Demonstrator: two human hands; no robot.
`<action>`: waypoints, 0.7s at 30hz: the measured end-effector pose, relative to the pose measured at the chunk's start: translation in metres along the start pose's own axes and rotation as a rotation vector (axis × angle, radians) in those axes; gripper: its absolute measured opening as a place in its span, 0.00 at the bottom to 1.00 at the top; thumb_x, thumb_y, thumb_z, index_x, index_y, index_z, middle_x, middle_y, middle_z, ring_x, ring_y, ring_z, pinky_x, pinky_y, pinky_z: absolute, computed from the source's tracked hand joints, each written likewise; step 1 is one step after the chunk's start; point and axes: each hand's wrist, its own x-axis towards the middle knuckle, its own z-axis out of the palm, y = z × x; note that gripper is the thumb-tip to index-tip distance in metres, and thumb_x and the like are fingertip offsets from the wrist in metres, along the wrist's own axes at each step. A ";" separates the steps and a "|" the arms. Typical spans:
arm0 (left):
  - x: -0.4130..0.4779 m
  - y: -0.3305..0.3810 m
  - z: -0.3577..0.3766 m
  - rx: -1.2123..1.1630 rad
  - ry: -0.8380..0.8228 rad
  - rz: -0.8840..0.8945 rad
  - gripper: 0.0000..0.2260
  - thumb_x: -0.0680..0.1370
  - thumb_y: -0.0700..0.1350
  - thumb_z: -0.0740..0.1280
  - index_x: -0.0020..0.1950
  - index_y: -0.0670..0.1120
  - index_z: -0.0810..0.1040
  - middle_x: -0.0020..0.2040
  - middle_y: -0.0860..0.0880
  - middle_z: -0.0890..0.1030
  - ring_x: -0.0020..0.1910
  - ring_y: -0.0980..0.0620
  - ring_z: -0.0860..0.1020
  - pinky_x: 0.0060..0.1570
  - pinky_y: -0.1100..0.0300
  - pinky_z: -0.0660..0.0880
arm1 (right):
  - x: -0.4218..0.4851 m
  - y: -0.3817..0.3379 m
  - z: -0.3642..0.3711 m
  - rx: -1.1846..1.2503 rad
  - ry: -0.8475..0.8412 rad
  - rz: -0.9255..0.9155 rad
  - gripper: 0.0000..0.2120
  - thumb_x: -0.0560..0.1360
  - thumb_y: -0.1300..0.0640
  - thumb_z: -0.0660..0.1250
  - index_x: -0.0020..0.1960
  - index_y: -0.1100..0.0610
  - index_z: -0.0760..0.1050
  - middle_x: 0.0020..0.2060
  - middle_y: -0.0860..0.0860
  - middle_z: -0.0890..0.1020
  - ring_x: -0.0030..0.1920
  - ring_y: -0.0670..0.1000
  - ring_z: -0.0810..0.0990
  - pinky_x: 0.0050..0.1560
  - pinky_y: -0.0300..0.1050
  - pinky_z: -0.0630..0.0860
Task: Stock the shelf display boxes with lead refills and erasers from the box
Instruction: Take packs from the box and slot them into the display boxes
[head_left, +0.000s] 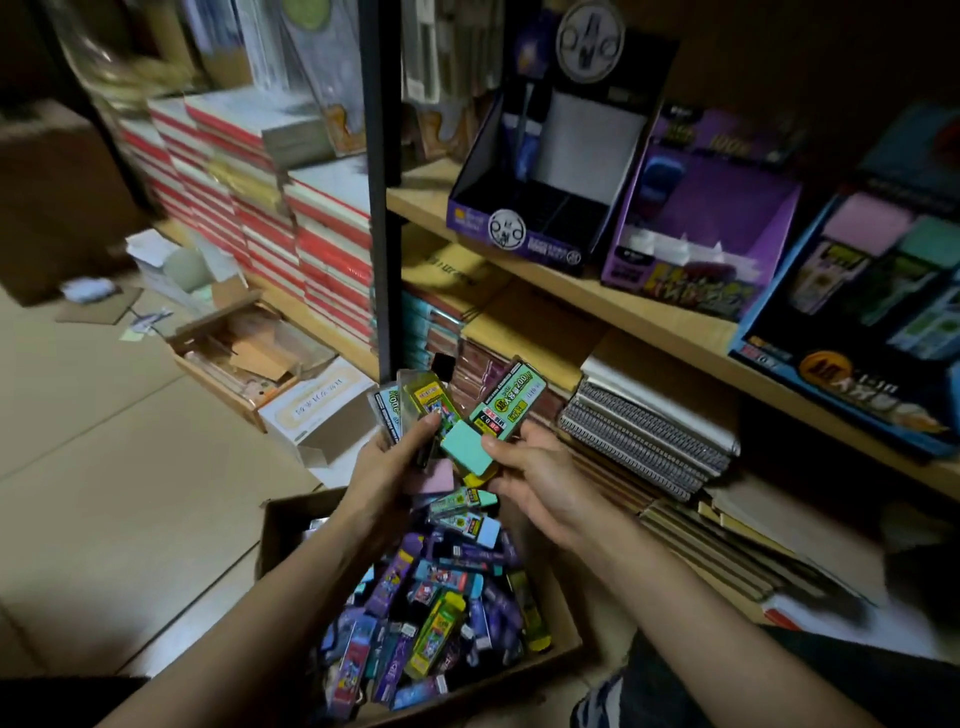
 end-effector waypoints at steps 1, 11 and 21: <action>0.000 0.008 0.005 0.008 -0.024 0.008 0.11 0.75 0.44 0.66 0.53 0.38 0.77 0.41 0.45 0.85 0.36 0.51 0.84 0.32 0.61 0.79 | -0.002 -0.007 0.002 -0.040 0.007 -0.017 0.24 0.77 0.66 0.63 0.71 0.67 0.59 0.61 0.63 0.76 0.53 0.55 0.81 0.53 0.49 0.79; 0.021 0.065 0.034 0.152 -0.031 0.101 0.17 0.67 0.52 0.72 0.52 0.45 0.79 0.48 0.44 0.85 0.44 0.47 0.84 0.36 0.56 0.82 | -0.011 -0.079 0.010 -0.269 -0.023 -0.206 0.06 0.78 0.62 0.63 0.52 0.53 0.72 0.49 0.50 0.82 0.51 0.48 0.82 0.51 0.44 0.79; 0.051 0.116 0.030 0.148 0.025 0.248 0.15 0.69 0.49 0.70 0.50 0.41 0.77 0.37 0.48 0.84 0.31 0.54 0.82 0.27 0.65 0.76 | -0.005 -0.176 -0.018 -1.021 0.188 -0.600 0.10 0.75 0.62 0.67 0.53 0.52 0.76 0.40 0.43 0.78 0.41 0.43 0.77 0.43 0.37 0.75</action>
